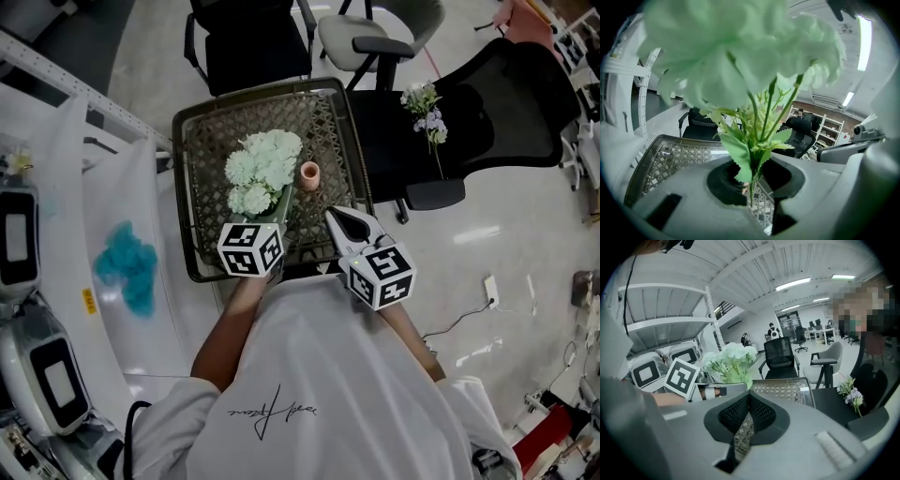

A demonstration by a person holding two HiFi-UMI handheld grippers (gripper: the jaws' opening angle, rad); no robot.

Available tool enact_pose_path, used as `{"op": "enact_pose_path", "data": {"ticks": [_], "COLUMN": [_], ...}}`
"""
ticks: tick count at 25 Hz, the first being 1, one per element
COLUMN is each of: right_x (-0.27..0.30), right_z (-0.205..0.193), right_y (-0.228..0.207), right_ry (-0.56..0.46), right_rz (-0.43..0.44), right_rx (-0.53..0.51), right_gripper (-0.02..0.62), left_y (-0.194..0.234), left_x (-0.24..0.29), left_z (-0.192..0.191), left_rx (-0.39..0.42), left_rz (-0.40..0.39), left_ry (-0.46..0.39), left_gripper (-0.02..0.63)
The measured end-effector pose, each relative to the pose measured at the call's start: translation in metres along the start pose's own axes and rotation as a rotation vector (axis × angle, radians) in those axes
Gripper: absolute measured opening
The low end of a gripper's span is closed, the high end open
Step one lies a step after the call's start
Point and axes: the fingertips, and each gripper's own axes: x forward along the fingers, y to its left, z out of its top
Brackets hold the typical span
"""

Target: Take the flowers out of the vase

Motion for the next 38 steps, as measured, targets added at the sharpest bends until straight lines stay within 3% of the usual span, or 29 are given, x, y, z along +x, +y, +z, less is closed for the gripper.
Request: {"op": "enact_pose_path", "data": {"ticks": [18, 25, 38], "right_x": [0.014, 0.016, 0.015], "right_z": [-0.004, -0.007, -0.008], "right_y": [0.007, 0.005, 0.012], "right_ry": [0.042, 0.05, 0.037], "right_rz": [0.065, 0.069, 0.1], "right_rx": [-0.023, -0.015, -0.029], "right_gripper": [0.008, 0.008, 0.008], "left_y": [-0.002, -0.008, -0.012], "left_x": [-0.029, -0.035, -0.052], "left_z": [-0.022, -0.034, -0.038], "left_rx": [-0.077, -0.066, -0.084], "left_rz": [0.011, -0.002, -0.016], "left_ry": [0.027, 0.064, 0.058], "left_gripper": [0.094, 0.094, 0.095]}}
